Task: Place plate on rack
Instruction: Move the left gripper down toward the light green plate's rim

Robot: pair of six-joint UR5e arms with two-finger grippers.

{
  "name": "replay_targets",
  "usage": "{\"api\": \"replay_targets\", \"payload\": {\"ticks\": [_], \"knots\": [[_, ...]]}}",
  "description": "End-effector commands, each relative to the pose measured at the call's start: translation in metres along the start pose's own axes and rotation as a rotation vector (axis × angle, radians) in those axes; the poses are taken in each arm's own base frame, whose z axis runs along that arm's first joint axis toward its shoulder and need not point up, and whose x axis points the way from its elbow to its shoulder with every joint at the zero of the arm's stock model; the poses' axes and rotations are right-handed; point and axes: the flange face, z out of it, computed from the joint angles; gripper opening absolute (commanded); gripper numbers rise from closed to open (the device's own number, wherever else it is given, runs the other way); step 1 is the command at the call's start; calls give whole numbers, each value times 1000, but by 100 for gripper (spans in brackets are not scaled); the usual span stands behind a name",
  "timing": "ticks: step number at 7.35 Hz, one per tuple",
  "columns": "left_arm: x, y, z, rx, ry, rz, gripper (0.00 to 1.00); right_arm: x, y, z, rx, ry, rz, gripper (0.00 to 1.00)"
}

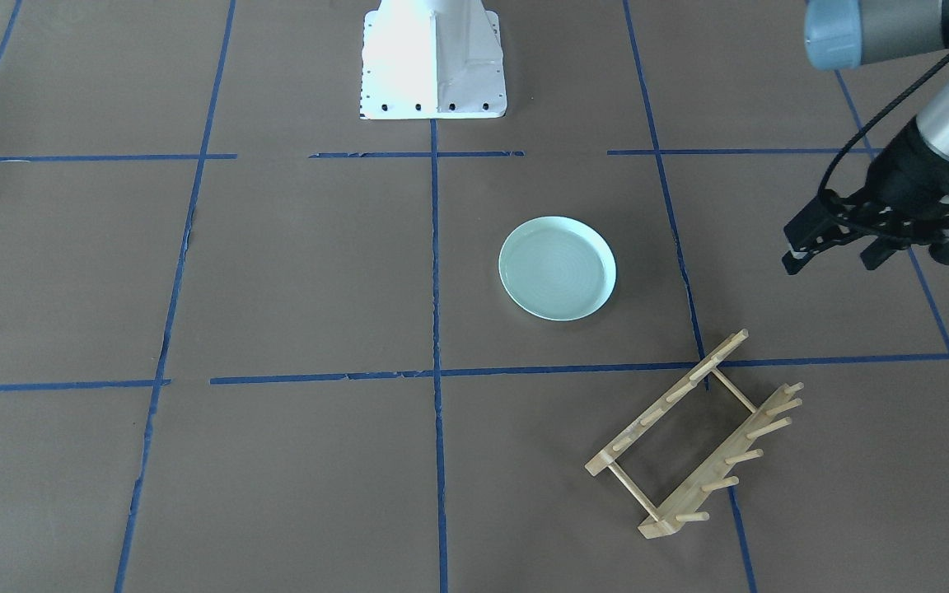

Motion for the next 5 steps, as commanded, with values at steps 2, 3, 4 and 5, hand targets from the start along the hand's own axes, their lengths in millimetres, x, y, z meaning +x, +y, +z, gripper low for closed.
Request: {"api": "replay_targets", "payload": {"ticks": [2, 3, 4, 5], "knots": [[94, 44, 32, -47, 29, -43, 100, 0, 0, 0, 0, 0, 1, 100], [128, 60, 42, -65, 39, -40, 100, 0, 0, 0, 0, 0, -1, 100], [159, 80, 60, -52, 20, -22, 100, 0, 0, 0, 0, 0, -1, 100], [179, 99, 75, -59, 12, 5, 100, 0, 0, 0, 1, 0, 0, 100]]}}
